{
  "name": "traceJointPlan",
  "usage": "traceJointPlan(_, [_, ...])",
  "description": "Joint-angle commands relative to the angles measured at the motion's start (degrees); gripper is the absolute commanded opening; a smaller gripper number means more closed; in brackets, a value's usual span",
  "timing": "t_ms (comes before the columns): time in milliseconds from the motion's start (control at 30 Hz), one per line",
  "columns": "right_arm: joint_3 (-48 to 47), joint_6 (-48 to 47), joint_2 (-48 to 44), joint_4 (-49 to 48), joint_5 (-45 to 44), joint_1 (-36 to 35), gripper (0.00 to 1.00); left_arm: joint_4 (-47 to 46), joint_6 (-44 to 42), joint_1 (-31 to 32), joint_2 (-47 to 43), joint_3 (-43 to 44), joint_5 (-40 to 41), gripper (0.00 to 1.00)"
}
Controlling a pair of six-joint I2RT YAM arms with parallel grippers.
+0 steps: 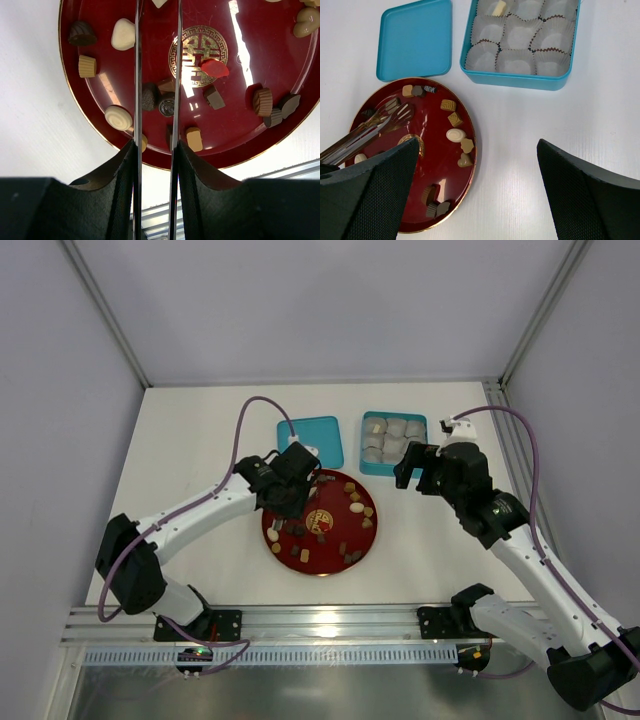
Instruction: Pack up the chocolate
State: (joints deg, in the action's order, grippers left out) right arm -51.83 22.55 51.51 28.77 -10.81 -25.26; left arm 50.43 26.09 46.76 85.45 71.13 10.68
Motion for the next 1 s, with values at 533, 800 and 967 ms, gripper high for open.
traceJointPlan(533, [0.24,-0.66,-1.32,-1.18,-1.14,0.29,1.0,-0.86,-0.69,0.17,0.77,2.25,-0.39,0.38])
traceJointPlan(800, [0.33,-0.66,-1.41,-1.18,-1.23,0.29,1.0,-0.69,-0.69,0.17,0.86,2.52,-0.22,0.41])
traceJointPlan(967, [0.33,-0.66,-1.58,-1.0,-1.32,0.21,1.0,-0.69,-0.69,0.17,1.3,2.52,-0.13,0.41])
